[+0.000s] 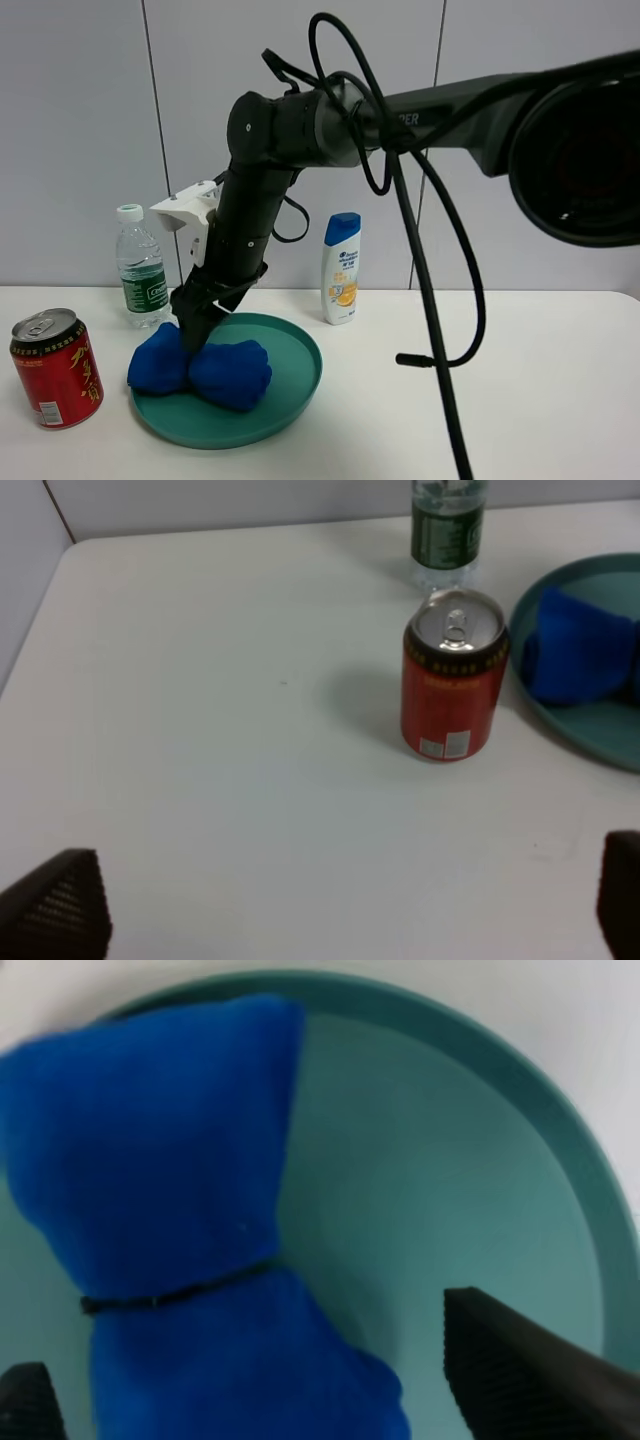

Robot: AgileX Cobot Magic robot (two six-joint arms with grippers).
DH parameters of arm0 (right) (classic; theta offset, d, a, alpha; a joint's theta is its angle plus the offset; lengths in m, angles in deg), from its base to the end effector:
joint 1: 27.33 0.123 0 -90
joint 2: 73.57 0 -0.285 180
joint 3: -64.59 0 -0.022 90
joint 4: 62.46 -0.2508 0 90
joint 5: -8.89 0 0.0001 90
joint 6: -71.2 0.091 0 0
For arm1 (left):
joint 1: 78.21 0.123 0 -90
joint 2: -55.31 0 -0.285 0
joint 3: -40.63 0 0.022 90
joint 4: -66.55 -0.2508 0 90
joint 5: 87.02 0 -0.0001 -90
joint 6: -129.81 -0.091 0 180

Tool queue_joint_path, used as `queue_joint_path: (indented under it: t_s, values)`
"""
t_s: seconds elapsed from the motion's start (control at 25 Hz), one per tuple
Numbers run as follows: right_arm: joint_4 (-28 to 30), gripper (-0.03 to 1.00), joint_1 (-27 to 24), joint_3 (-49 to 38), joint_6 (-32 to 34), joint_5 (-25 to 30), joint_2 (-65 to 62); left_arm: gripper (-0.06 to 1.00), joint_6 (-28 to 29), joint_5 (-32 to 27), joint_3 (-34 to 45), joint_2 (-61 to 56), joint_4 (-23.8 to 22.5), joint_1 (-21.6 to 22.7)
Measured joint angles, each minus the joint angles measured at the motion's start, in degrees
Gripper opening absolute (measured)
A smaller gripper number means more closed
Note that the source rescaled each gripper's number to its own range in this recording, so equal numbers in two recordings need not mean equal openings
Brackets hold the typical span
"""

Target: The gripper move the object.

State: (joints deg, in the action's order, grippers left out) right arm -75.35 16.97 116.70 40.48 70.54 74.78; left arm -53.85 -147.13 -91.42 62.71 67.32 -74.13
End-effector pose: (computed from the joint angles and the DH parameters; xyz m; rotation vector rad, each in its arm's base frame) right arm 0.3659 0.3820 0.1848 -1.6063 2.2477 0.3651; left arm -0.0066 -0.0015 0.2812 -0.0067 2.0158 0.0699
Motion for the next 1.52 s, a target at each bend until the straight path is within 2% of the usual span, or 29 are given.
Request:
queue_joint_path:
  t_s: [0.2,0.32,0.48,0.68,0.84,1.04,1.12,1.36,1.52]
  values:
    - [0.5,0.67,0.0,0.4,3.9,4.0,-8.7,1.0,0.0,0.0,0.0,0.0,0.0,0.0]
    - [4.6,0.74,0.0,0.6,5.6,4.6,-16.3,1.0,0.0,0.0,0.0,0.0,0.0,0.0]
    - [15.2,0.81,0.0,0.7,8.5,5.5,-26.6,1.0,0.0,0.0,0.0,0.0,0.0,0.0]
    - [28.8,0.83,0.0,0.7,13.7,7.9,-36.1,1.0,0.0,0.0,0.0,0.0,0.0,0.0]
    - [34.2,0.83,0.0,0.7,18.7,7.9,-41.7,1.0,0.0,0.0,0.0,0.0,0.0,0.0]
    - [36.0,0.83,-0.3,-1.2,22.7,8.0,-47.3,1.0,0.0,0.0,0.0,0.0,0.0,0.0]
    - [35.4,0.83,-2.2,-3.3,23.0,8.0,-49.5,1.0,0.0,0.0,0.0,0.0,0.0,0.0]
    - [27.0,0.83,-18.2,-14.5,23.2,8.0,-56.3,1.0,0.0,0.0,0.0,0.0,0.0,0.0]
    - [20.3,0.83,-29.1,-27.5,19.9,8.0,-63.1,1.0,0.0,0.0,0.0,0.0,0.0,0.0]
